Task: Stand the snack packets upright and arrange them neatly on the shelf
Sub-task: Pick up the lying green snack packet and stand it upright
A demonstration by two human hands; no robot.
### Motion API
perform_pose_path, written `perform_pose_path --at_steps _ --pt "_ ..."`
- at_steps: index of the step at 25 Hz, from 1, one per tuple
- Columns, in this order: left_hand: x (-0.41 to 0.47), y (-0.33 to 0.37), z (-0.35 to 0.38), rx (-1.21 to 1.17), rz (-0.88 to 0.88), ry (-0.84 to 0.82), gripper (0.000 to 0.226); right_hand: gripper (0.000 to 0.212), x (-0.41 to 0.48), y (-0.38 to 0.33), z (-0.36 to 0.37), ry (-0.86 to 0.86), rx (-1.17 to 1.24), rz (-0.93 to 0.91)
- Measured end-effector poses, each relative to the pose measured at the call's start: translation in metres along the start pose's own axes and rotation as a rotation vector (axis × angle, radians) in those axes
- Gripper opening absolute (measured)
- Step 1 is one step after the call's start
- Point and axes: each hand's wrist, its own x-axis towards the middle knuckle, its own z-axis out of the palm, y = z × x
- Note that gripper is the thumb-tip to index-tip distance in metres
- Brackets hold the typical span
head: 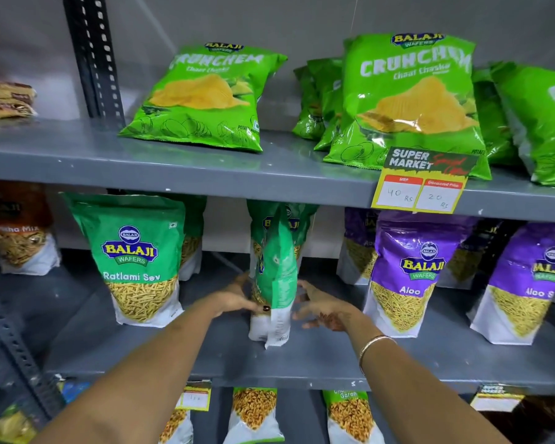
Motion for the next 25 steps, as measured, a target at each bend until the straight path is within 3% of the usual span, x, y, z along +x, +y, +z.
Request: perform_pose_path --at_steps 3,6,11,15,18,20,23,25 --pt "0.012 0.007 0.016 -0.127 0.095 -0.019 0.115 0.094 -0.002 0.011 0.016 -0.011 -0.038 -0.103" --pt "0.017 0.013 0.02 -0.159 0.097 0.024 0.116 0.088 0.011 0.025 0.035 0.226 0.065 -0.212" --pt "0.017 -0.002 0.001 0.006 -0.013 0.052 0.125 0.089 0.03 0.035 0.008 0.293 0.066 -0.261" --pt "0.015 -0.008 0.002 -0.11 -0.011 0.086 0.068 0.073 0.032 0.033 -0.009 0.414 0.078 -0.227" --pt "0.019 -0.014 0.012 -0.148 0.014 0.173 0.067 0.058 0.025 0.03 -0.012 0.288 0.145 -0.237" --pt "0.015 -0.012 0.02 -0.184 0.019 0.193 0.071 0.06 0.021 0.027 -0.013 0.164 0.145 -0.276" --pt "0.008 -0.004 0.03 -0.178 0.008 0.236 0.07 0.068 0.027 0.031 -0.016 0.117 0.16 -0.362" --pt "0.003 -0.002 0.032 -0.159 -0.019 0.238 0.073 0.07 0.033 0.031 -0.018 0.096 0.149 -0.311"
